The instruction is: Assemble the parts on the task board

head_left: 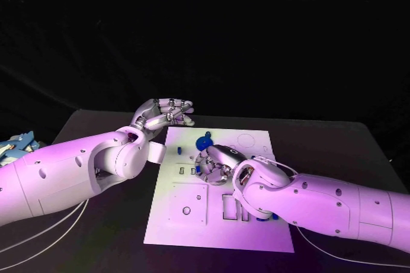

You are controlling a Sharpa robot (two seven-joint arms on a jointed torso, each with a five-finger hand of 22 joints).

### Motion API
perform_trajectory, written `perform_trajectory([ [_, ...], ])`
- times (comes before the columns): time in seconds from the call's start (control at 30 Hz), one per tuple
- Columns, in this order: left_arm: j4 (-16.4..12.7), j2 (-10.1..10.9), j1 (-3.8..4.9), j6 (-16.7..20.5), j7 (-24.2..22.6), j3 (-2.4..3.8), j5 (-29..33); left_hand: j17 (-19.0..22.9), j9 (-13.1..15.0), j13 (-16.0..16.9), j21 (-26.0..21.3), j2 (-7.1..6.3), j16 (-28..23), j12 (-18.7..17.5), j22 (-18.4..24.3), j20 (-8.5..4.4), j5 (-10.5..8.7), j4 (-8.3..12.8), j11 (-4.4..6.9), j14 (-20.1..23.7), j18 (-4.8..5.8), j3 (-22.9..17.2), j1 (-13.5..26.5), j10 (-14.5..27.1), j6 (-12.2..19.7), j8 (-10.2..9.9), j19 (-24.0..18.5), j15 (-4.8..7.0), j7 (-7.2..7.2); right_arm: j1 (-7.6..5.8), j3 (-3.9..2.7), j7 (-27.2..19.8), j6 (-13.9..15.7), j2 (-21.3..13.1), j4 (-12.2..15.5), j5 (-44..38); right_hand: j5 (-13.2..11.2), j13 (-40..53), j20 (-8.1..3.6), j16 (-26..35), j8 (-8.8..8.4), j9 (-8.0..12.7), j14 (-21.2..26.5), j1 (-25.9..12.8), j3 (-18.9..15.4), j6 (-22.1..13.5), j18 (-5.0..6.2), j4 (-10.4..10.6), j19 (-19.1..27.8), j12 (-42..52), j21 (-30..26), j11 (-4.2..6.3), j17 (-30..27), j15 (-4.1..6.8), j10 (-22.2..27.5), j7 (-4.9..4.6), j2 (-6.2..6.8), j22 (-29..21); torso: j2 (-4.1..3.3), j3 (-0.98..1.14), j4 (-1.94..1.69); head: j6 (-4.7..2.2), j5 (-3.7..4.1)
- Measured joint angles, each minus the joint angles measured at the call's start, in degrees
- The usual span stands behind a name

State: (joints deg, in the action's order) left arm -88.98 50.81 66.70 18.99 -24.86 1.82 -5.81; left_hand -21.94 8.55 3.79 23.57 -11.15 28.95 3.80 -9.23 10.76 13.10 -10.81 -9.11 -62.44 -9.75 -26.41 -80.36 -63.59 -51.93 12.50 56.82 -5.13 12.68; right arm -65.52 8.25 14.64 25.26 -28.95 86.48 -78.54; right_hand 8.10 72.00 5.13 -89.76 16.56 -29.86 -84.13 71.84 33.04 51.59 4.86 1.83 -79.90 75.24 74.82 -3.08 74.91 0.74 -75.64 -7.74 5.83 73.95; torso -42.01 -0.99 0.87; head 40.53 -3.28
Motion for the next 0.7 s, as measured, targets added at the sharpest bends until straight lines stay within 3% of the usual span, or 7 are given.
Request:
perform_trajectory([
  [0.43,0.0,0.04,0.0,0.0,0.02,0.0,0.0,0.01,0.0,0.0,0.0,0.0,0.0,0.0,0.01,0.0,0.0,0.0,0.0,0.0,0.0,0.0,0.0,0.0,0.0,0.0,0.0,0.0,0.0,0.19,-0.01,0.84,-0.06,0.3,-0.49,-2.3,0.0,0.0,0.0,0.0,0.32,-0.03,0.0,-0.16,0.0,-0.09,0.0,0.0,0.0,0.0,0.0,0.0,0.0,0.0,0.0,0.1,0.17,0.0,0.05,0.01,0.03,0.35,-0.16],
  [0.47,0.0,0.04,0.0,0.0,0.02,0.0,0.0,0.01,0.0,0.0,0.0,0.0,0.0,0.0,0.01,0.0,0.0,0.0,0.0,0.0,0.0,0.0,0.0,0.0,0.0,0.0,0.0,0.0,0.0,0.19,-0.02,0.88,-0.06,0.35,-0.58,-2.43,0.0,0.0,0.0,0.0,1.14,-0.04,0.0,-0.23,0.0,-0.09,0.0,0.0,0.0,0.0,0.0,0.0,0.0,0.0,0.0,0.11,0.24,0.0,0.05,0.01,0.03,0.35,-0.17],
  [0.7,-0.04,0.08,0.0,0.0,0.03,0.0,0.0,0.01,0.0,0.0,0.0,0.0,0.0,0.0,0.01,0.0,0.0,0.0,0.0,0.0,0.0,0.0,0.0,0.0,0.0,0.0,0.0,0.0,0.0,0.22,-0.1,1.0,-0.04,0.61,-1.21,-3.19,-0.01,-0.11,0.0,0.0,1.61,-0.09,0.0,-0.39,-0.17,-0.2,-0.01,0.15,0.0,0.0,0.0,0.0,0.0,0.0,0.0,0.22,0.4,-0.03,0.03,0.0,-0.02,0.37,-0.18],
])
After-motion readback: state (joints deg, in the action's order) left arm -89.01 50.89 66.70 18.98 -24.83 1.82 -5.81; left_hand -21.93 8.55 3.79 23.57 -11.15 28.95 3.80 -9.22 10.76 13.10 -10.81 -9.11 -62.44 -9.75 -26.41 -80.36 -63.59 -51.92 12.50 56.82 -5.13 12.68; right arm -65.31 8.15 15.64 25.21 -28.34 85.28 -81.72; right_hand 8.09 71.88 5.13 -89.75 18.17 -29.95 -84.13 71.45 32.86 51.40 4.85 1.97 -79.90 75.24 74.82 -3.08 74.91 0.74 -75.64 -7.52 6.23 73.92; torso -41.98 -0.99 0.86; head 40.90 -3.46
